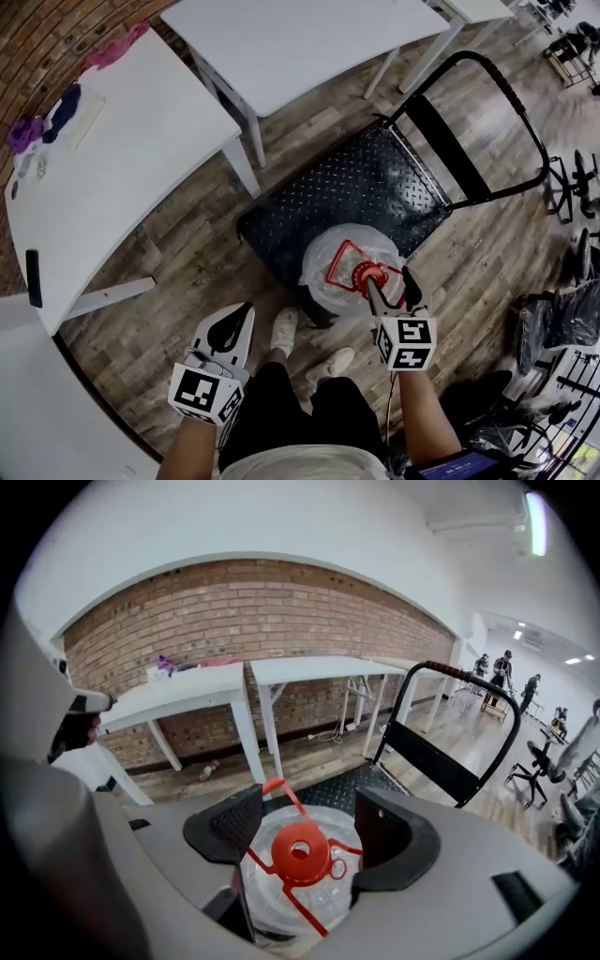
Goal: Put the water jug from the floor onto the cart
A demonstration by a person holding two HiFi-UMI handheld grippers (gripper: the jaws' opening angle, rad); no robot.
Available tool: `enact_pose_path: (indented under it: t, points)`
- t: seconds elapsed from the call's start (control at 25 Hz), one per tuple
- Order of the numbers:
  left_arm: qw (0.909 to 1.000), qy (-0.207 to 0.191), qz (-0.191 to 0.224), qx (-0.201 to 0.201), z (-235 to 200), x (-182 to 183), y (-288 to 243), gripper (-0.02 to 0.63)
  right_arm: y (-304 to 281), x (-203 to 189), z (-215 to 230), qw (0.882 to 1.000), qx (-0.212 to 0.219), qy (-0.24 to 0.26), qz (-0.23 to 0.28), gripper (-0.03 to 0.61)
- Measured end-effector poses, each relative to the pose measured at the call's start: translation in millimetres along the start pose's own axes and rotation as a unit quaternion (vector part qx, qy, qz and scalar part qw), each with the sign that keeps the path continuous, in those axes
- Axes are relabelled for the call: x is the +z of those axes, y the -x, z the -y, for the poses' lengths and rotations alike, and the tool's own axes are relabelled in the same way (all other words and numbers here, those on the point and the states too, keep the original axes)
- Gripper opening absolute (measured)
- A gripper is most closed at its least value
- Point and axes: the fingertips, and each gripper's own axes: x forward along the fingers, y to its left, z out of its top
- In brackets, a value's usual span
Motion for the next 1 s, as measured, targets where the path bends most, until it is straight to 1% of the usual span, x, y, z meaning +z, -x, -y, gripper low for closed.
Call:
enact_pose_path:
  t: [0.16, 0.24, 0.28, 0.36, 0.48, 0.6, 0.76, 0.8, 0.84, 1.0]
  points:
    - [0.9988, -0.024, 0.01, -0.041, 13.0, 21.4, -2.0, -0.002, 59.2, 37.6, -6.6, 0.998, -0.007, -0.027, 0.06, 0.31]
    - [0.9966, -0.038, 0.023, -0.069, 23.7, 34.6, -10.5, -0.002, 91.6, 54.7, -3.7, 0.995, -0.026, -0.03, 0.094, 0.308]
    - [0.9953, -0.044, 0.028, -0.081, 30.8, 40.4, -14.1, -0.002, 107.8, 60.5, -0.8, 0.993, -0.038, -0.03, 0.107, 0.298]
    - [0.9929, -0.054, 0.037, -0.099, 46.2, 50.1, -18.5, -0.002, 138.0, 67.5, 4.6, 0.989, -0.061, -0.03, 0.128, 0.235]
    - [0.9894, -0.065, 0.046, -0.121, 67.0, 61.4, -19.3, -0.002, 174.7, 72.4, 8.6, 0.985, -0.083, -0.032, 0.148, 0.2]
    - [0.9864, -0.078, 0.05, -0.136, 91.3, 68.2, -11.5, -0.002, 212.4, 70.1, 15.5, 0.979, -0.104, -0.045, 0.167, 0.165]
    - [0.9817, -0.101, 0.058, -0.151, 134.5, 73.6, 10.2, -0.002, 267.9, 52.0, 25.8, 0.969, -0.129, -0.073, 0.196, 0.088]
    - [0.9808, -0.104, 0.062, -0.153, 146.1, 74.5, 16.5, -0.002, 280.7, 45.9, 28.3, 0.967, -0.133, -0.079, 0.2, 0.053]
    - [0.9802, -0.106, 0.066, -0.154, 157.8, 74.7, 23.0, -0.002, 293.4, 39.5, 30.6, 0.966, -0.137, -0.084, 0.204, 0.031]
    - [0.9765, -0.113, 0.078, -0.166, 202.5, 71.0, 52.9, -0.002, 342.2, 15.9, 33.6, 0.961, -0.144, -0.091, 0.217, 0.005]
